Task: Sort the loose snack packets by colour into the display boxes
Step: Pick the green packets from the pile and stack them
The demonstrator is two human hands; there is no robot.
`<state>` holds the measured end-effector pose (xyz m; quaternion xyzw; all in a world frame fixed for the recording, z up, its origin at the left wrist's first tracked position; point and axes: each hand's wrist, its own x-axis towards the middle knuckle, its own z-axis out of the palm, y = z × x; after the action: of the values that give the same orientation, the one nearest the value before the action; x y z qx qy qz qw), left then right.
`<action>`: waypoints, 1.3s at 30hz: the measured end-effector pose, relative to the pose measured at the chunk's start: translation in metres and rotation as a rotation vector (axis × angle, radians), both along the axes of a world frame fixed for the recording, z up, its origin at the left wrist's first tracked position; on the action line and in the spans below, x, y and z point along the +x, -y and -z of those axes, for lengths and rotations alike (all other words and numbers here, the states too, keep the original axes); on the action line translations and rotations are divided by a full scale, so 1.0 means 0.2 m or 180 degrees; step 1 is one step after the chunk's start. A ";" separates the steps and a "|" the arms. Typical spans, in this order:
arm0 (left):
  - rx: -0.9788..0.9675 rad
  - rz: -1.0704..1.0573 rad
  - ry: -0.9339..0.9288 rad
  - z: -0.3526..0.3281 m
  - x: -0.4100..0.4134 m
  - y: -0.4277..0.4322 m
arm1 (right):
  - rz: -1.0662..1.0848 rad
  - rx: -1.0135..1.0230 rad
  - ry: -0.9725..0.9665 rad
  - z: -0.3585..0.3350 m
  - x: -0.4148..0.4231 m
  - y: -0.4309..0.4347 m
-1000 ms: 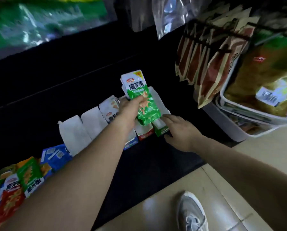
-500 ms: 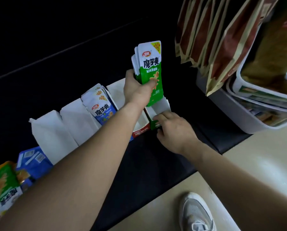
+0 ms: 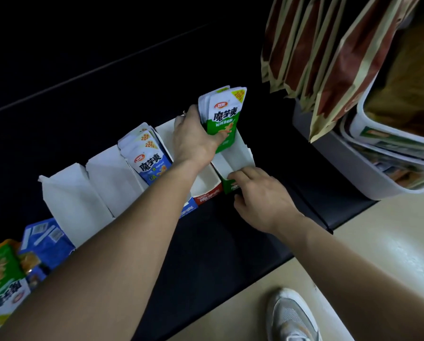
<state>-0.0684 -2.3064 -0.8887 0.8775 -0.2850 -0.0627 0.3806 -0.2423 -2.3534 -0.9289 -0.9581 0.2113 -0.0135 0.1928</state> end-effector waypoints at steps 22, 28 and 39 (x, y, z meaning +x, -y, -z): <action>0.0534 0.0036 0.1333 0.08 0.08 -0.08 | 0.0057 0.0197 0.0043 0.01 -0.01 0.00; 0.0486 0.0259 0.1053 0.03 0.03 -0.14 | 0.0005 0.0115 -0.0171 -0.05 0.01 -0.01; 0.1546 0.0360 0.0564 -0.65 -0.14 -1.05 | -0.0454 -0.0105 -0.0409 -0.83 0.05 -0.36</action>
<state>-0.0954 -2.0972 -0.7578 0.9278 -0.3424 -0.0733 0.1283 -0.2324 -2.2819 -0.7626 -0.9727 0.1543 0.0583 0.1635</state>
